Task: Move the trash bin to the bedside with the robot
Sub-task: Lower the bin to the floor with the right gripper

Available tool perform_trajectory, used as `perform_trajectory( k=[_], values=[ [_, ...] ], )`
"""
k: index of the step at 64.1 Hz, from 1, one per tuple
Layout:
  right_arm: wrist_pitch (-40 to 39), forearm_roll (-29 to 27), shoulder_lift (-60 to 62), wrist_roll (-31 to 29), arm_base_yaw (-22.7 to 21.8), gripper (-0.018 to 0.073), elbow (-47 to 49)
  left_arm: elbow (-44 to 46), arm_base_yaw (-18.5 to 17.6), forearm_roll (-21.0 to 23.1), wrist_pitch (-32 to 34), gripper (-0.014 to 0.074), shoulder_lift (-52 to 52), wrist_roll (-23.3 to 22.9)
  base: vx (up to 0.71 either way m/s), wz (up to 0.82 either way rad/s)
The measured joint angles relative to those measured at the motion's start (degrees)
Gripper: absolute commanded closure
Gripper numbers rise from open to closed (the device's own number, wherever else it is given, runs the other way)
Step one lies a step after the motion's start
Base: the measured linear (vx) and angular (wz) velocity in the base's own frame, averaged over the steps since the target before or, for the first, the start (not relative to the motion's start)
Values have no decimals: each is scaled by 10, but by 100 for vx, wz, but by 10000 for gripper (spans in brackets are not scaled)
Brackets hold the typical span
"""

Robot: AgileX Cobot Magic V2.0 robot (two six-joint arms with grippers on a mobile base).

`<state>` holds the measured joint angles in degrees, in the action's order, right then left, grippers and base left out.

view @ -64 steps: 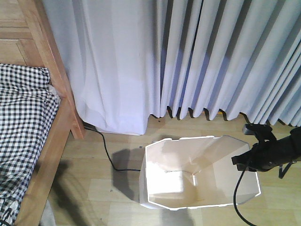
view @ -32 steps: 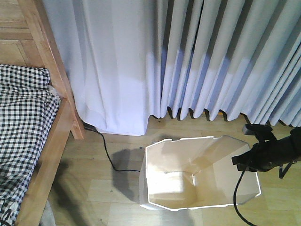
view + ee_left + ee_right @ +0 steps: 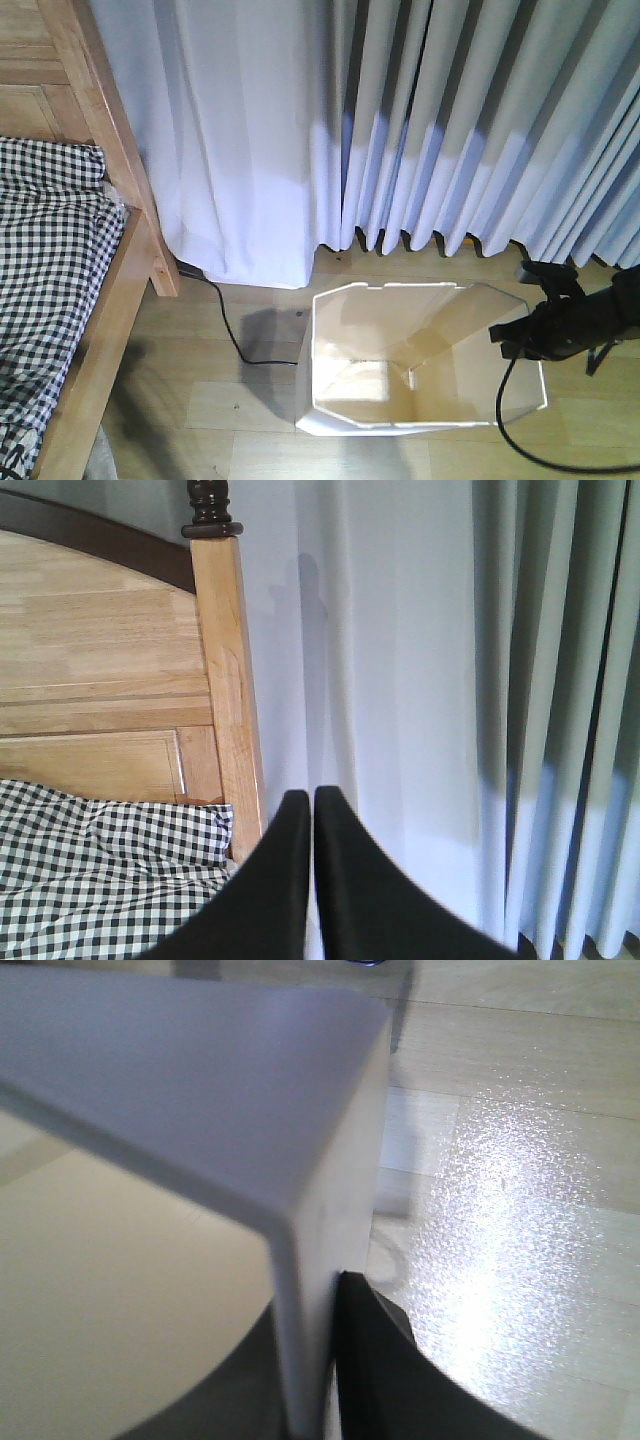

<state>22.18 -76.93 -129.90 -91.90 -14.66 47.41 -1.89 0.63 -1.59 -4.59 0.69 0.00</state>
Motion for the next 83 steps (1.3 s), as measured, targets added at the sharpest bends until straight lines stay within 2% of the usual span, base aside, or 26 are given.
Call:
perform_trajectory(
  k=[8,19,39,56,65,83],
  values=[
    [-3,5,-44,38,0,561,47,0,0,0,0,603,0,0,0,0],
    [-19,45,-103,98,0,561,122,0,0,0,0,603,0,0,0,0],
    [-15,167,-255,214,1,561,305,0,0,0,0,603,0,0,0,0],
    [36,302,-381,374,29,560,484,0,0,0,0,603,0,0,0,0],
    [76,353,-433,456,36,558,565,0,0,0,0,603,0,0,0,0],
    [125,443,-523,554,55,547,704,0,0,0,0,603,0,0,0,0]
  ],
)
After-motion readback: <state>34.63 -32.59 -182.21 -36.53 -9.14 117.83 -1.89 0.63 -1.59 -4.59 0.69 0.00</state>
